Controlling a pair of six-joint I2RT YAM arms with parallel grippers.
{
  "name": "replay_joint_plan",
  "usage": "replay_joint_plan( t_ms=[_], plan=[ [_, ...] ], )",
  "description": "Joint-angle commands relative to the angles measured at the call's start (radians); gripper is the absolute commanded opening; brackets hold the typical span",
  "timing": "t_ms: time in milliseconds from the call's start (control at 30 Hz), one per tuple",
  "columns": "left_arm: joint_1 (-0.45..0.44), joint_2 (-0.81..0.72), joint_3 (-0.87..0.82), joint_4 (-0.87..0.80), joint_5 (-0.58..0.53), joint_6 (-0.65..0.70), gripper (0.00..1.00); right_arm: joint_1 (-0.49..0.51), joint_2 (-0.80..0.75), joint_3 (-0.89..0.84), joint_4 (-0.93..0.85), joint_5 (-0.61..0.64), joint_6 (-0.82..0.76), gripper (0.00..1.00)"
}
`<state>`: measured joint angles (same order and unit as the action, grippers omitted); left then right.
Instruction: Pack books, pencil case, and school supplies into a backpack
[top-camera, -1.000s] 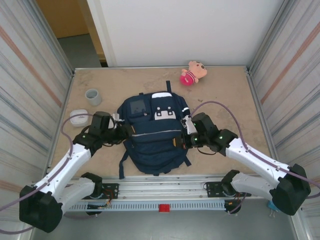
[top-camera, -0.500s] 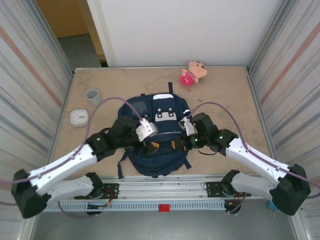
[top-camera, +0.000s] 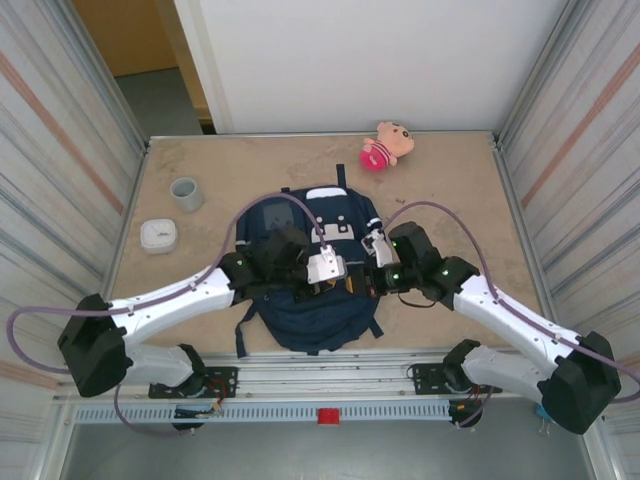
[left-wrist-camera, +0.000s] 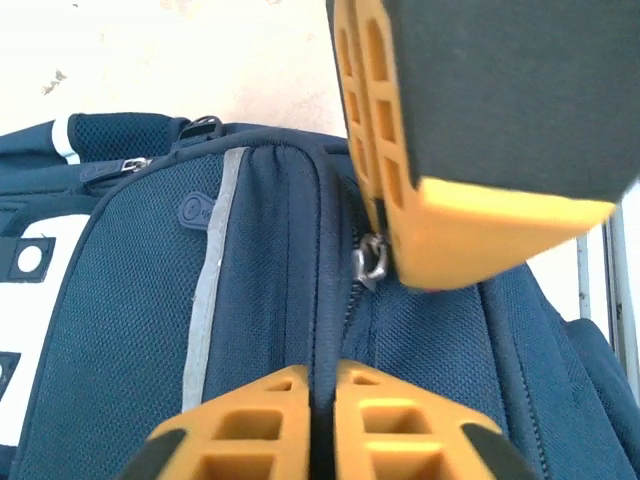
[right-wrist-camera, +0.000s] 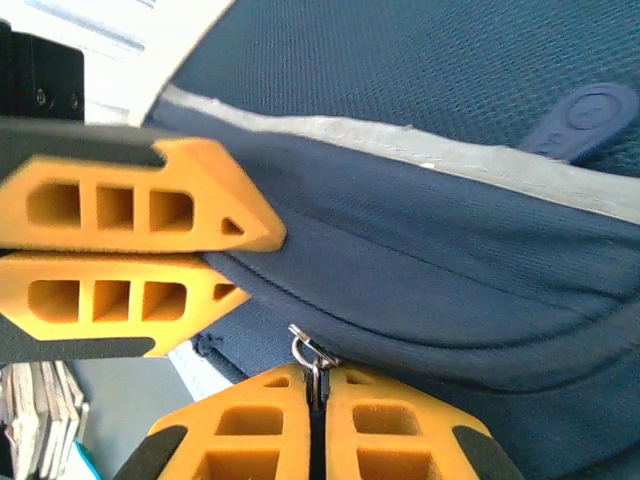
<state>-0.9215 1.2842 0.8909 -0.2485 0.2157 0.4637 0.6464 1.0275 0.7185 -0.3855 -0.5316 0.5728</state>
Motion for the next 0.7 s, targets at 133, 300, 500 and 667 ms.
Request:
replay_joint_plan(
  t_ms=[133,300,500,667],
  plan=[
    [0.031,-0.18,-0.068,-0.12,-0.012,0.13,0.0,-0.279,-0.1,-0.076,-0.007,-0.022,-0.017,0.0],
    [0.059,-0.28,-0.117,-0.127,0.141,0.185,0.0,-0.352,-0.027,-0.09,0.106,-0.029,-0.015,0.0],
    [0.059,-0.263,-0.119,-0.116,0.292,0.23,0.0,-0.35,0.152,-0.082,0.261,0.069,0.04,0.0],
    [0.059,-0.254,-0.126,-0.106,0.294,0.226,0.0,-0.346,0.235,-0.06,0.318,0.071,0.043,0.0]
  ],
)
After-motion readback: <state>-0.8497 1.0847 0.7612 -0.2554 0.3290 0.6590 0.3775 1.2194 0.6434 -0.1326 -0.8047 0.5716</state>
